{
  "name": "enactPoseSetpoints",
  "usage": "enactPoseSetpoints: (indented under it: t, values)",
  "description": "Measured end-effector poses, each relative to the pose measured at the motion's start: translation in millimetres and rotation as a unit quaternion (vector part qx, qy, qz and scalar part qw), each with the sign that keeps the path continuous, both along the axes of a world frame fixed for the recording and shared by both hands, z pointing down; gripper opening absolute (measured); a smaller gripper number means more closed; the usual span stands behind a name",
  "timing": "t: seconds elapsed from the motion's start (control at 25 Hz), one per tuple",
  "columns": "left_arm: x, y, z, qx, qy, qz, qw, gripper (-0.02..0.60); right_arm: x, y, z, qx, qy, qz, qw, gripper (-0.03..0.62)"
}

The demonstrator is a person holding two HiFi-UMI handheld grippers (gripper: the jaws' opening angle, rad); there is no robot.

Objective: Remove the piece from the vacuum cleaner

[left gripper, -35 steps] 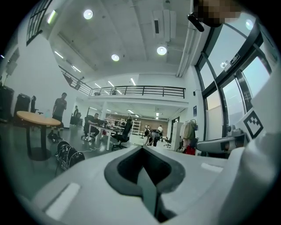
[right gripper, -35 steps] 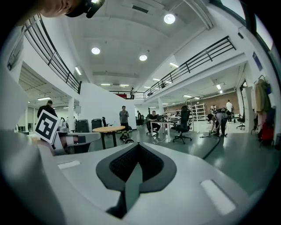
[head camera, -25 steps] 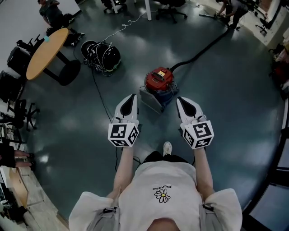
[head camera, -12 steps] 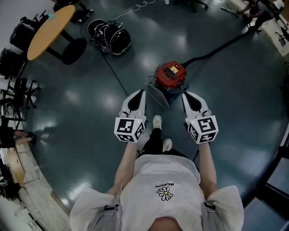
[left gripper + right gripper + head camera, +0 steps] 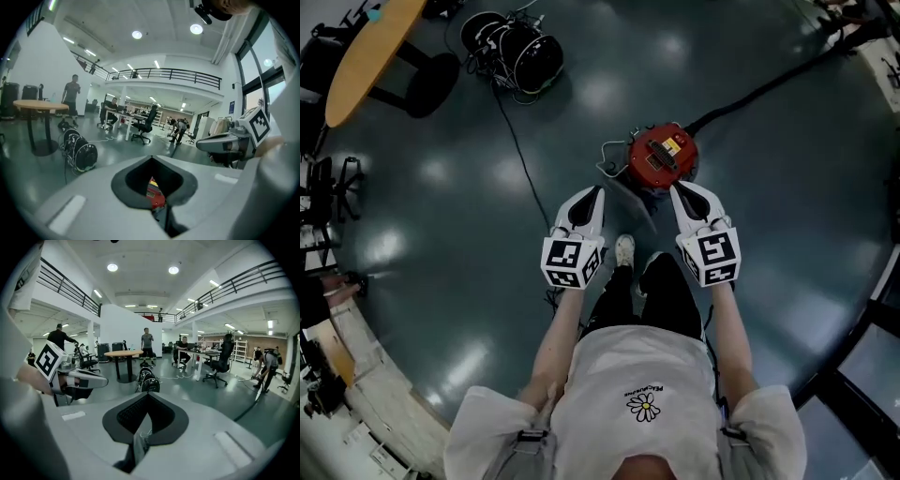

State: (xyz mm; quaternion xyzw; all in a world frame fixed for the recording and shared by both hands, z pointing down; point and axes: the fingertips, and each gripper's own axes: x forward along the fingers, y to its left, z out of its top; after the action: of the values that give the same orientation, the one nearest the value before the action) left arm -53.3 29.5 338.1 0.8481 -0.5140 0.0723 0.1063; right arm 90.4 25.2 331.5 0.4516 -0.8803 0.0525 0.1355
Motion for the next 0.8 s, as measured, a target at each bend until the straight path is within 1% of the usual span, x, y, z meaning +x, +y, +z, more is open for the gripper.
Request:
enactPoseSetpoints:
  t: [0.08, 0.12, 0.16, 0.2, 0.24, 0.32, 0.4, 0.52, 0.6, 0.64, 0.72, 0.76, 0.8]
  values:
    - [4.6, 2.8, 14.5, -0.022, 0.000, 0.003, 0.9998, 0.000, 0.3, 3.7, 10.4, -0.017, 0.003, -0.007, 1.000, 0.020]
    - [4.5, -5.2, 28.7, -0.036, -0.001, 0.004, 0.9994, 0.000, -1.8, -4.7, 22.5, -0.029, 0.006, -0.012, 0.999, 0.020]
    - [3.3, -17.9, 49.5, -0.056, 0.001, 0.003, 0.9984, 0.000, -4.4, -18.8, 41.4, -0.046, 0.014, -0.019, 0.999, 0.020]
    - [1.4, -33.8, 77.5, -0.086, 0.007, -0.001, 0.9963, 0.000, -6.9, -37.2, 67.8, -0.071, 0.028, -0.025, 0.997, 0.020]
    - [-1.4, -54.3, 111.3, -0.121, 0.017, -0.005, 0.9925, 0.000, -10.1, -61.0, 100.7, -0.101, 0.046, -0.031, 0.993, 0.020]
    - [-10.0, -108.8, 185.0, -0.184, 0.032, -0.010, 0.9823, 0.000, -20.9, -123.5, 176.7, -0.149, 0.087, -0.045, 0.984, 0.020]
    - [-14.8, -146.8, 248.9, -0.229, 0.035, -0.007, 0.9727, 0.000, -30.3, -171.0, 250.3, -0.178, 0.126, -0.060, 0.974, 0.020]
    - [-4.3, -150.4, 323.5, -0.284, 0.017, 0.011, 0.9586, 0.000, -27.7, -193.2, 344.6, -0.218, 0.188, -0.086, 0.954, 0.020]
    - [4.5, -144.0, 362.0, -0.313, 0.002, 0.022, 0.9494, 0.000, -25.7, -199.4, 390.3, -0.237, 0.231, -0.109, 0.937, 0.020]
    - [7.7, -141.8, 377.1, -0.327, 0.001, 0.024, 0.9447, 0.000, -26.3, -201.7, 406.7, -0.245, 0.249, -0.120, 0.929, 0.020]
    - [12.7, -138.5, 400.6, -0.359, 0.019, 0.020, 0.9331, 0.005, -28.8, -201.8, 432.8, -0.271, 0.274, -0.141, 0.912, 0.020]
    - [14.8, -137.0, 410.8, -0.377, 0.034, 0.016, 0.9255, 0.032, -29.2, -199.0, 444.9, -0.290, 0.284, -0.148, 0.902, 0.020]
    - [16.3, -136.3, 420.4, -0.394, 0.048, 0.011, 0.9179, 0.079, -28.9, -195.3, 455.4, -0.309, 0.293, -0.153, 0.892, 0.020]
